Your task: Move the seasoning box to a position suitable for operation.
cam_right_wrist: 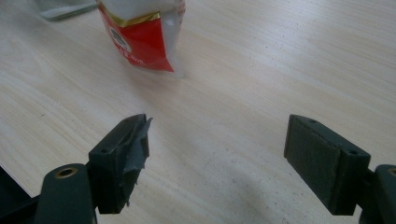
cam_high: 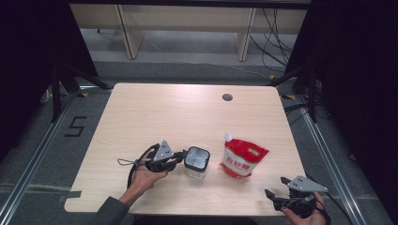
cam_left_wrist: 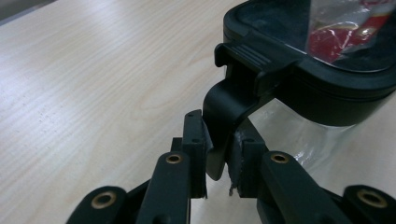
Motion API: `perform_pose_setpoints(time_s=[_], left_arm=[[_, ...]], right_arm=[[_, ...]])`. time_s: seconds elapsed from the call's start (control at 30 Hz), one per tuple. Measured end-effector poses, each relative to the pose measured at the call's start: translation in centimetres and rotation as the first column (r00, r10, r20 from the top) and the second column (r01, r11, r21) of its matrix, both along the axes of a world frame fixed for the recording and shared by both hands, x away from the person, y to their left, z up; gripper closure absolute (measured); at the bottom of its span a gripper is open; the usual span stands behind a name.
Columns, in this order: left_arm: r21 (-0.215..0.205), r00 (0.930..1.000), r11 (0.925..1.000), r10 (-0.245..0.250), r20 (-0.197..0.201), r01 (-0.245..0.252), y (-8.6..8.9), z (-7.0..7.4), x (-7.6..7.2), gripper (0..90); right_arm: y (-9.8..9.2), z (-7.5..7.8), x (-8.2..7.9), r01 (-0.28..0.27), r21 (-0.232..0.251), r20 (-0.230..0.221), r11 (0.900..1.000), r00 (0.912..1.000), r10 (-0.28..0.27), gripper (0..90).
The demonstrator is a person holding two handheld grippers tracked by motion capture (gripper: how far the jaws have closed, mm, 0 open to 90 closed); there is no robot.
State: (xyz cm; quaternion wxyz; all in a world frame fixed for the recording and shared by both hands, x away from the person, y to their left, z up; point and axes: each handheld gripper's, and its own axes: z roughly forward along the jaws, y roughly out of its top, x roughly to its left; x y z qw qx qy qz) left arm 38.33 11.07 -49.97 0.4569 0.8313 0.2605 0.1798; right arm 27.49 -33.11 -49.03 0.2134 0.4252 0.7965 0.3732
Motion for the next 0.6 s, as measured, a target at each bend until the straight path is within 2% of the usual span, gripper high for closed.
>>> perform_pose_setpoints(time_s=[0.1, 0.17, 0.23, 0.27, 0.3, 0.33, 0.37, 0.4, 0.43, 0.47, 0.5, 0.53, 0.57, 0.6], left_arm=[[0.016, 0.9999, 0.9999, 0.001, -0.013, -0.001, 0.1, 0.0, -0.8, 77.0], [-0.003, 0.9997, 1.0000, -0.001, -0.025, 0.001, 0.2, -0.1, -1.5, 76.6], [0.002, 0.9996, 1.0000, -0.004, -0.028, 0.004, 0.3, 0.0, -1.9, 76.7], [-0.012, 0.9996, 0.9999, -0.006, -0.028, 0.006, 0.3, -0.1, -2.2, 76.7], [0.019, 0.9994, 0.9996, -0.021, -0.026, 0.021, 0.4, 0.0, -2.4, 76.6], [0.019, 0.9994, 0.9996, -0.021, -0.026, 0.021, 0.4, 0.0, -2.4, 76.6], [0.003, 0.9990, 0.9999, -0.016, -0.042, 0.016, 0.4, -0.1, -2.7, 76.7], [0.003, 0.9990, 0.9999, -0.016, -0.042, 0.016, 0.4, -0.1, -2.7, 76.6], [-0.060, 0.9980, 0.9982, -0.006, -0.063, 0.002, 0.0, -0.2, -3.4, 76.5], [-0.017, 0.9983, 0.9996, -0.025, -0.053, 0.024, 0.3, 0.0, -3.5, 76.3], [-0.005, 0.9974, 0.9980, -0.062, -0.035, 0.062, 0.3, 0.0, -3.5, 76.2], [-0.005, 0.9974, 0.9980, -0.062, -0.035, 0.062, 0.3, 0.0, -3.5, 76.1], [-0.003, 0.9973, 0.9994, -0.036, -0.065, 0.036, 0.4, 0.1, -4.0, 76.1], [0.002, 0.9971, 0.9990, -0.043, -0.063, 0.044, 0.5, 0.1, -4.2, 75.8]], right_arm=[[0.1, 0.0, -0.1, 0.002, 0.010, -0.008, 1.000, 1.0000, -0.001, 23.3], [0.0, 0.1, 0.0, -0.008, -0.006, 0.008, 1.000, 0.9999, 0.008, 23.4], [0.0, 0.1, 0.0, -0.005, -0.016, 0.006, 1.000, 1.0000, 0.006, 23.3], [0.1, 0.1, 0.0, -0.006, -0.005, 0.005, 1.000, 1.0000, 0.006, 23.3], [0.0, 0.1, 0.0, -0.008, -0.009, 0.007, 1.000, 0.9999, 0.009, 23.3], [0.0, 0.1, 0.0, -0.008, -0.009, 0.007, 1.000, 0.9999, 0.009, 23.3], [0.3, 0.0, -0.2, 0.010, 0.014, -0.026, 1.000, 0.9996, -0.010, 23.3], [0.3, 0.0, -0.2, 0.010, 0.014, -0.026, 1.000, 0.9996, -0.010, 23.3], [0.3, 0.0, -0.2, 0.004, 0.004, -0.014, 1.000, 0.9999, -0.004, 23.3], [0.2, 0.1, -0.1, -0.008, -0.005, 0.002, 1.000, 1.0000, 0.008, 23.3], [0.2, 0.1, -0.1, -0.009, -0.004, 0.003, 1.000, 1.0000, 0.009, 23.3], [0.2, 0.1, -0.1, -0.012, -0.002, 0.000, 1.000, 0.9999, 0.012, 23.3], [0.2, 0.1, -0.1, -0.012, -0.002, 0.000, 1.000, 0.9999, 0.012, 23.3], [0.5, 0.0, -0.3, -0.002, 0.014, -0.023, 1.000, 0.9997, 0.003, 23.4]])
